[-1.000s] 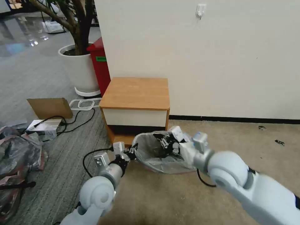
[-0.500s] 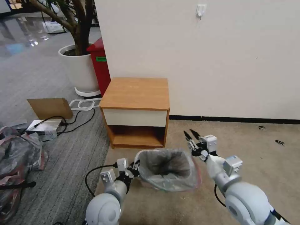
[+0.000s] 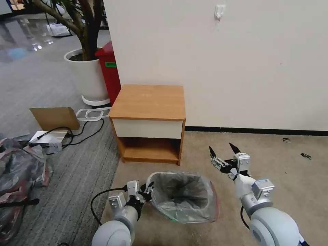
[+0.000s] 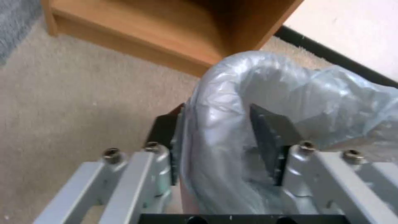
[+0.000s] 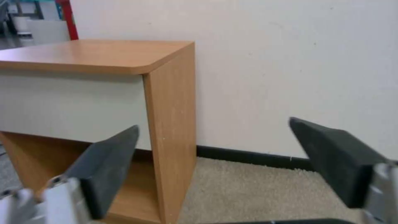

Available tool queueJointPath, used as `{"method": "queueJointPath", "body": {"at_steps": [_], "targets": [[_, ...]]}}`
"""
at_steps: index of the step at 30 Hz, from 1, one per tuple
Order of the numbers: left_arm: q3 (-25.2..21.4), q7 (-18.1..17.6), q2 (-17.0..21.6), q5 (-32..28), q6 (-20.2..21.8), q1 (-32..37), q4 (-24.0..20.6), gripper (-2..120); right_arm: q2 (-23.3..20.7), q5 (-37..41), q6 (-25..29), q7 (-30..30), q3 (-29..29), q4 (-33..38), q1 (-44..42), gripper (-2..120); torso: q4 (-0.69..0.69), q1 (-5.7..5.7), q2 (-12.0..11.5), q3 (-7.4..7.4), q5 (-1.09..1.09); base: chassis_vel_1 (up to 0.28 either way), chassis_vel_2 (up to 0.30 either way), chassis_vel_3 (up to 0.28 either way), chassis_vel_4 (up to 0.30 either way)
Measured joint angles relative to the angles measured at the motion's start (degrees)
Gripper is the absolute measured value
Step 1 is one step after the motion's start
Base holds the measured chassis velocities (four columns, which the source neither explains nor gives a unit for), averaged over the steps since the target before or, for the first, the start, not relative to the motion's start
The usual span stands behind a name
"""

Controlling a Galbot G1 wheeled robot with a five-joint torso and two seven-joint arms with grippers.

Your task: Pick up the garbage bag from the table and place it over the trash can.

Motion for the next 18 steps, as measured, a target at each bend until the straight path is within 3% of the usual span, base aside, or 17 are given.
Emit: {"method": "queueJointPath", "body": {"at_steps": [11,14,16,18], "targets": [[-3.43,2.40,0.37,1.55,-0.97,0.76,-2.10,83,1.80,0.37,0.58,0.04,0.62,0.00,-1.64,100,0.00,0.00,0.00,0.00,-0.01,0.000,0.000,0.000,0.000],[-6.83,5.66,1.07,2.73,-2.58,2.36,-4.80,97,2.86,0.40,0.93,0.05,0.69,0.02,-2.42,100,0.00,0.00,0.00,0.00,-0.01,0.000,0.000,0.000,0.000],[-8.18,6.76,1.48,3.75,-3.78,2.96,-5.63,99,3.21,0.40,1.19,0.05,0.87,0.09,-2.82,100,0.00,0.00,0.00,0.01,-0.01,0.000,0.000,0.000,0.000],[-11.23,8.36,2.66,7.53,-7.50,4.35,-6.99,100,3.93,0.44,2.18,-0.06,1.56,0.33,-4.00,100,0.00,0.00,0.00,0.00,-0.01,0.000,0.000,0.000,0.000]]}}
